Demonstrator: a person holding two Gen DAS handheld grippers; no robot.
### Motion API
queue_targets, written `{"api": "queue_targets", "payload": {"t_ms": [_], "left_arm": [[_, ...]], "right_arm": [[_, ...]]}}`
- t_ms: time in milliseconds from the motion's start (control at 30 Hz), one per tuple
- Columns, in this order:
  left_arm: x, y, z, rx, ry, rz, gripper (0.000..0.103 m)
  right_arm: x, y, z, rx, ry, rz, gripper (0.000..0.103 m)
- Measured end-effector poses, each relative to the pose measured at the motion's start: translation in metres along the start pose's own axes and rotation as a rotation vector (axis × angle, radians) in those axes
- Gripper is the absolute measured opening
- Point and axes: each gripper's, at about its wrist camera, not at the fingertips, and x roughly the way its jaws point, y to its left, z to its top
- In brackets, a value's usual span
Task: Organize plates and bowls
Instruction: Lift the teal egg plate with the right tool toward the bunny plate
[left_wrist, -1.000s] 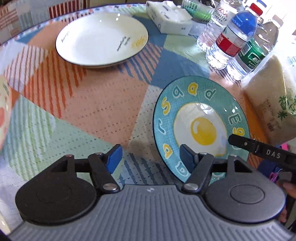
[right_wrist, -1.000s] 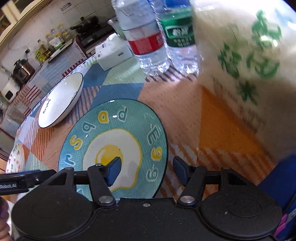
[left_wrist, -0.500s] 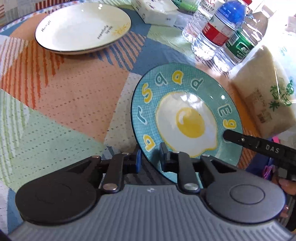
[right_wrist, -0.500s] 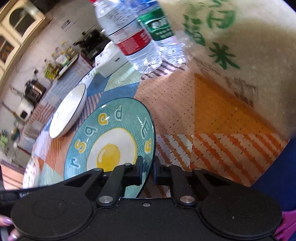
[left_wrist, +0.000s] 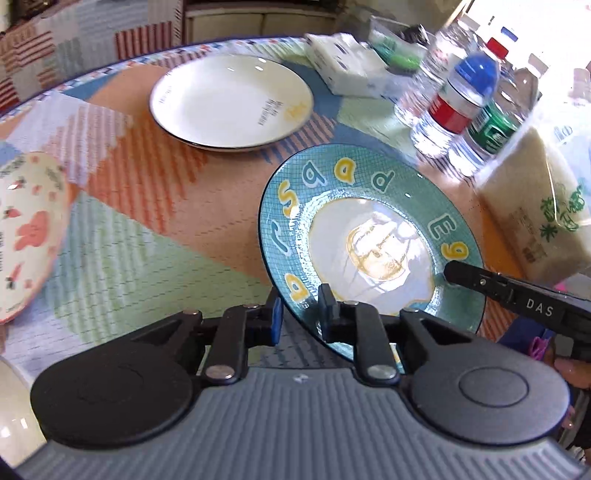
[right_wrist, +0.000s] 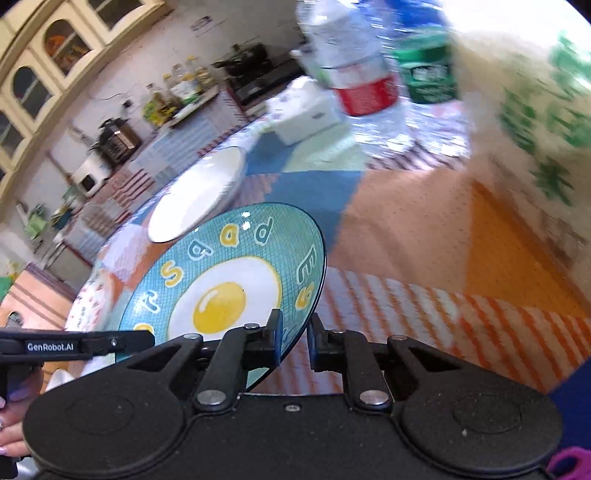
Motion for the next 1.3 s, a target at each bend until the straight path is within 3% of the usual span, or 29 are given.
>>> {"api": "queue_targets", "payload": {"t_ms": [267,500,833,1000,1300], "left_arm": [[-0.038,0.048,-0.009,-0.085,-0.006,0.054,0.018],[-0.039,0.084,-0.022,-0.186,0.038,0.087,0.018],[-0.012,0.107,-0.025,-0.262,0.126,0.071,0.02],[-0.009,0.103,-0.023,-0.237,0.123,0.081,0.021],[0.022,0.106,-0.025,-0.31,0.254,0.038,0.024]], "right_arm": [[0.027,0.048,0.011,-0.122,0.054,0.102,0.018],[0.058,0.08,0.008,-0.199,0.128,0.143,0.018],[0.091,0.094,0.007,-0.29,0.217,0.127,0.019],[0.096,0.095,0.013,-0.329,0.236,0.13,0.02],[0.108,0.101,0.016,-0.4,0.274,0.016,0.025]]}}
